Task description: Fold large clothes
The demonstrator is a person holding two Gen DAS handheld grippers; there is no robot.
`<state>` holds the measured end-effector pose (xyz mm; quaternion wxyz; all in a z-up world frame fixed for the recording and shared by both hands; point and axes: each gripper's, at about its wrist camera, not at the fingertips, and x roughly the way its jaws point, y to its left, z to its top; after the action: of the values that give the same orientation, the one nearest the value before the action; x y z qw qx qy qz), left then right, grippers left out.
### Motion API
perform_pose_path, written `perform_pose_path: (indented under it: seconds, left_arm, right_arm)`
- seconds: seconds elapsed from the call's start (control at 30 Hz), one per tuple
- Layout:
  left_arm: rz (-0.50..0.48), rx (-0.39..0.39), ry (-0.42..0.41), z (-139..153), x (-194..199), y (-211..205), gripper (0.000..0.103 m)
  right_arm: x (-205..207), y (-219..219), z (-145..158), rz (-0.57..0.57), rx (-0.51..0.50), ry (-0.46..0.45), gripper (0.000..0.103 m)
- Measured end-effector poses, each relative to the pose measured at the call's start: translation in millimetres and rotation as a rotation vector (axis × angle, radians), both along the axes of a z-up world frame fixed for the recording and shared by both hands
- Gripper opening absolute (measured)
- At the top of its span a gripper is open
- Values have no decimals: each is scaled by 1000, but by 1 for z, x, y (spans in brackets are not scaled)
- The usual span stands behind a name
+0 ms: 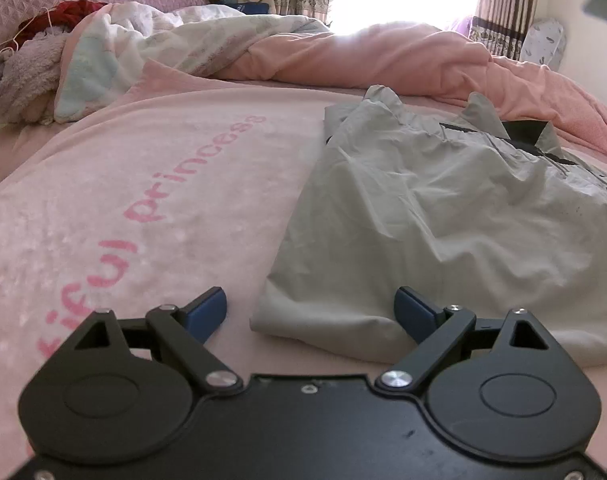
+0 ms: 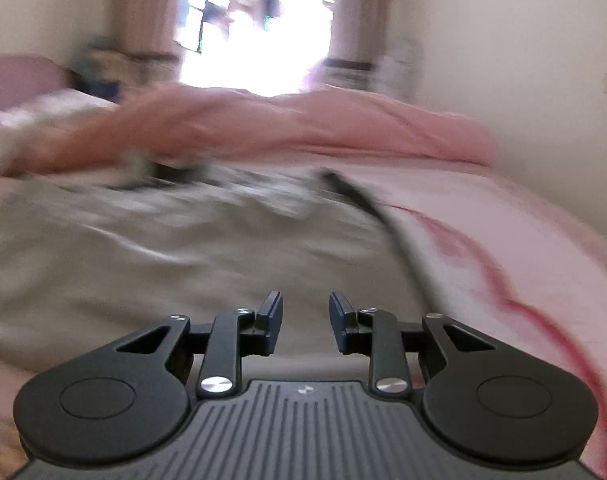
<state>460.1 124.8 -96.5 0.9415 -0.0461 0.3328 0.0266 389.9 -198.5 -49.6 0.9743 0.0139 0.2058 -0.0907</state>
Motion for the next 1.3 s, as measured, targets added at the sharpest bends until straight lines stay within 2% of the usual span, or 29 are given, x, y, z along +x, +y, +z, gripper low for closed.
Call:
perform_pose_path:
  seconds: [0.07,0.17,0.23,0.33,0.5,0.6,0.73,0.8,1.0,1.1,1.17,1.3]
  left_arm:
    - [-1,-1,0,-1,1,-1,94]
    - [-6,-1,1,-1,1,0,94]
    - [-10,-1,-2,-1,2,0,95]
    - [-16,-3,-6,-2,3,1,95]
    - [17,-54,-11,6,-5,5,93]
    - [60,-153,-27,12,-26,10,93]
    - [72,-362,-9,6,-44,15,93]
    - [95,-402,-39,4,-49,14,92]
    - [126,-600,-77,-3,-39,23,92]
    - [138,-745,-79,-9,-34,31,92]
    - [139,-782,-81,-9,-29,33,92]
    - [119,-771,-84,-7,-14,30,92]
  right_arm:
    - [7,27,3,87,25,-2,34]
    - [18,59,0,147,15,-3,34]
    - [31,69,-4,150,16,17,34]
    - [49,74,-25,111,12,97,34]
    - [49,73,-34,117,8,83,36]
    - [46,72,-36,123,8,76,36]
    - [47,75,-36,121,0,74,37]
    - [46,74,-36,123,7,73,37]
    - [47,75,-35,124,14,71,38]
    - [46,75,-35,124,21,70,38]
    - [46,75,-35,124,22,69,38]
    - [46,75,-35,125,25,68,38]
